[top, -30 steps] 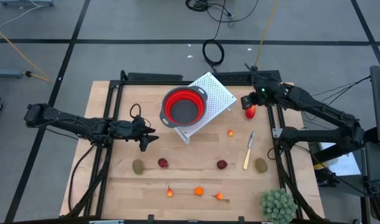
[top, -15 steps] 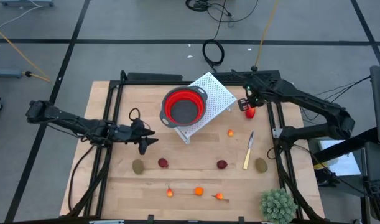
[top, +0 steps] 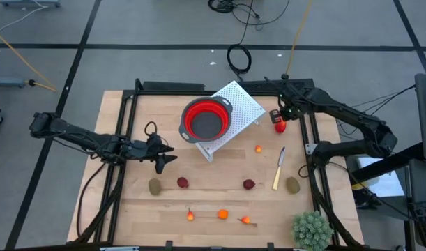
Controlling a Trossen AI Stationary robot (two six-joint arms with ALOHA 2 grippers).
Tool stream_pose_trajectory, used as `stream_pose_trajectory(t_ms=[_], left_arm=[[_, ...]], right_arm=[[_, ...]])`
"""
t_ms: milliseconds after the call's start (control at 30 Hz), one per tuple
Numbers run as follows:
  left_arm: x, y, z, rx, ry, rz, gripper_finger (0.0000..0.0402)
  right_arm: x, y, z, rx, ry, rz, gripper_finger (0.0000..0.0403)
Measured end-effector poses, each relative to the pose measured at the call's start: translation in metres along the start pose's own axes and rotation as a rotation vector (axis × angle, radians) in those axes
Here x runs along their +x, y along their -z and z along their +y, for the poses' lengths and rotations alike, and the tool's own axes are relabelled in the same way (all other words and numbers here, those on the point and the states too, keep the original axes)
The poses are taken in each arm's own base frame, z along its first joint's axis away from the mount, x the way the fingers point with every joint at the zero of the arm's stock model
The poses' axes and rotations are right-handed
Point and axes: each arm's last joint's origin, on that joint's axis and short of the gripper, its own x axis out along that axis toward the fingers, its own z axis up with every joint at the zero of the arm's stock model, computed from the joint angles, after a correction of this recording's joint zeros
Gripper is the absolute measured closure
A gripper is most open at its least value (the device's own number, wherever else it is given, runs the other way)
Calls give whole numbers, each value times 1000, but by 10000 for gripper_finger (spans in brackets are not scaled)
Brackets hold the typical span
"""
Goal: Pick & Place Fruit
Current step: Put the mango into the red strainer bowl on the shelf
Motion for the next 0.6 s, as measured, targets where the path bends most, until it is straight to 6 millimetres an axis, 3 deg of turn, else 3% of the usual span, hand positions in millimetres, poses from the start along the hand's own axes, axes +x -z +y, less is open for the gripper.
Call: stream_pose_trajectory(t_ms=[600], left_arm=[[0, 0, 0, 60, 0, 0, 183]], right_arm=[[3, -7, -4, 51, -16, -42, 175]])
